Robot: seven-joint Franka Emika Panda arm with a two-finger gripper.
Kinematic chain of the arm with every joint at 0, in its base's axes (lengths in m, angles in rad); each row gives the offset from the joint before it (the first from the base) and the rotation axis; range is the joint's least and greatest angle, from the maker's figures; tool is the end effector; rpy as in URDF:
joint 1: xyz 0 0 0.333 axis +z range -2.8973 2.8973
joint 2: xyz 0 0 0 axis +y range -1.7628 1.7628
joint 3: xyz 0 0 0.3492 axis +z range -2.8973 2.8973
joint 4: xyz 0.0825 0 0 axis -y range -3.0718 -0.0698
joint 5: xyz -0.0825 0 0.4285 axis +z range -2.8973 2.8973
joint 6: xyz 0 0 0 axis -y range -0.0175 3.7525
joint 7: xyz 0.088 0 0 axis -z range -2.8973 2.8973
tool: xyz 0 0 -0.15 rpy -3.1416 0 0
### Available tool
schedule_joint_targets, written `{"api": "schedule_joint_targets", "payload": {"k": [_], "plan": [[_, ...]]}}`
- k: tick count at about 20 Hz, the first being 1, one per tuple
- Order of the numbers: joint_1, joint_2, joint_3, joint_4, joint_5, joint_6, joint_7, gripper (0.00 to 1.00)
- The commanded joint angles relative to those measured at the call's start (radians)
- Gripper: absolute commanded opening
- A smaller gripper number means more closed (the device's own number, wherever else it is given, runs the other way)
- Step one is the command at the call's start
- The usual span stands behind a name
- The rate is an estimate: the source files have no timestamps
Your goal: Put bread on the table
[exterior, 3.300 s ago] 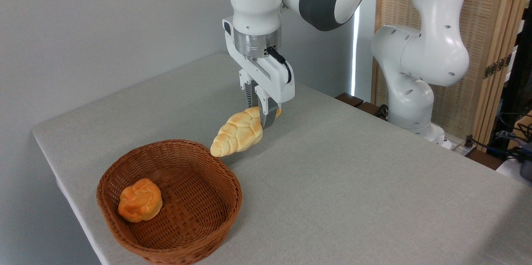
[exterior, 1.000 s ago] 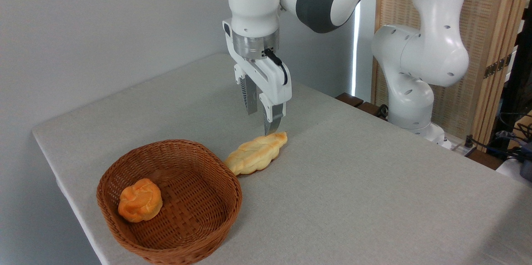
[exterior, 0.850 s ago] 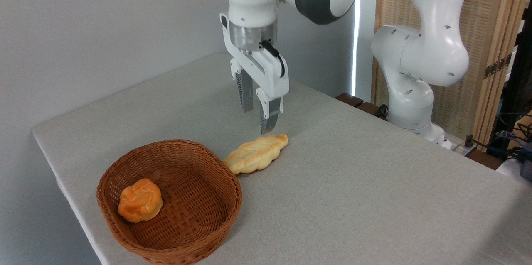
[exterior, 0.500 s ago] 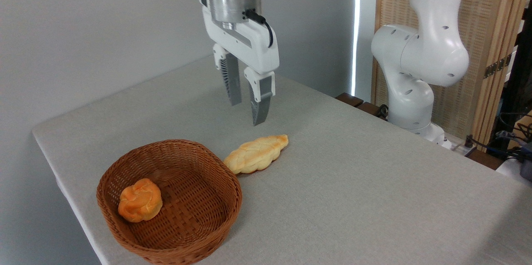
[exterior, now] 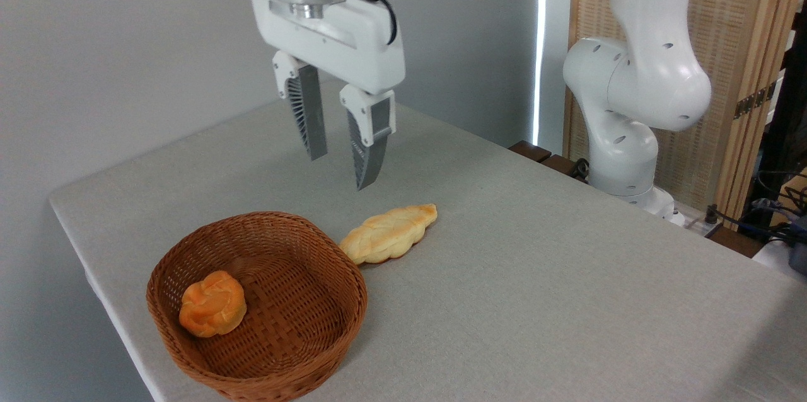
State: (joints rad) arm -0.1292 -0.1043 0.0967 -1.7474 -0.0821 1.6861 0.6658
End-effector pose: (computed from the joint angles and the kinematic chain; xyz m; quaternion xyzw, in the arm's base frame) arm 0.5730 -0.0277 0.5944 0.9397 -0.3382 0.0344 0.0370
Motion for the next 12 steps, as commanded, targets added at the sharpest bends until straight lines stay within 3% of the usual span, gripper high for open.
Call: {"api": "schedule_joint_targets", "payload": {"k": [1, 12], "plan": [[-0.007, 0.041, 0.000, 0.057, 0.015, -0.042, -0.040, 1.00], [0.014, 0.049, -0.006, 0.060, 0.016, -0.039, -0.084, 1.00]]}}
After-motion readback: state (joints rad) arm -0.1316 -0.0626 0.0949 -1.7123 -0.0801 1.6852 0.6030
